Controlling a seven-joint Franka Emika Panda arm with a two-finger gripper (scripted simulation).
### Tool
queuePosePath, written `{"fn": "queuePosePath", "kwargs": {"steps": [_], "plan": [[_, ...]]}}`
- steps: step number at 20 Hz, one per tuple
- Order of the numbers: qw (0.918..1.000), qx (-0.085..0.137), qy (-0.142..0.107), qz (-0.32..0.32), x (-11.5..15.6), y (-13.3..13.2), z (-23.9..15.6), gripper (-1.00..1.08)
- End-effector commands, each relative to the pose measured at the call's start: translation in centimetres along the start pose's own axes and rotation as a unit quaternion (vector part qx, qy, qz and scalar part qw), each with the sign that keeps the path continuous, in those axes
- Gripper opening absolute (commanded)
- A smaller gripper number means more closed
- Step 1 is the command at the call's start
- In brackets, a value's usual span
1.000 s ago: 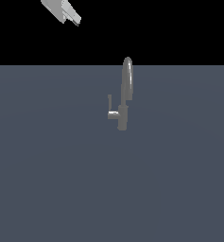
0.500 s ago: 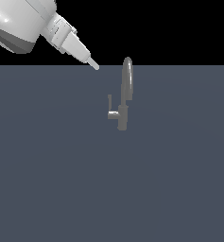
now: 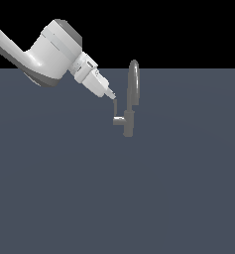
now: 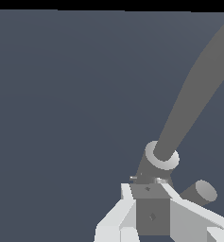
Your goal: Turn on the faucet by rotating a designated handle.
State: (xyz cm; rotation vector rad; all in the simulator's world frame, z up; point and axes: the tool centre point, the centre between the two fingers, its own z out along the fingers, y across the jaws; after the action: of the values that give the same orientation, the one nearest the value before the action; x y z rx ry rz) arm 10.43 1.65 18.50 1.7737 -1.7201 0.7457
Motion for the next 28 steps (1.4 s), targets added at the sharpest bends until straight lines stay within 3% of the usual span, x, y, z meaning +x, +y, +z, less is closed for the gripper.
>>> {"fn": "queuePosePath", "kwargs": {"steps": [1, 11, 28], "plan": [[0.9999, -0.006, -0.006, 0.007, -0.7, -0.1, 1.3, -1.00], [0.9998, -0.012, -0.010, 0.013, -1.2, -0.2, 2.6, -1.00], [0.9998, -0.012, -0.010, 0.013, -0.6, 4.1, 1.8, -1.00]]}}
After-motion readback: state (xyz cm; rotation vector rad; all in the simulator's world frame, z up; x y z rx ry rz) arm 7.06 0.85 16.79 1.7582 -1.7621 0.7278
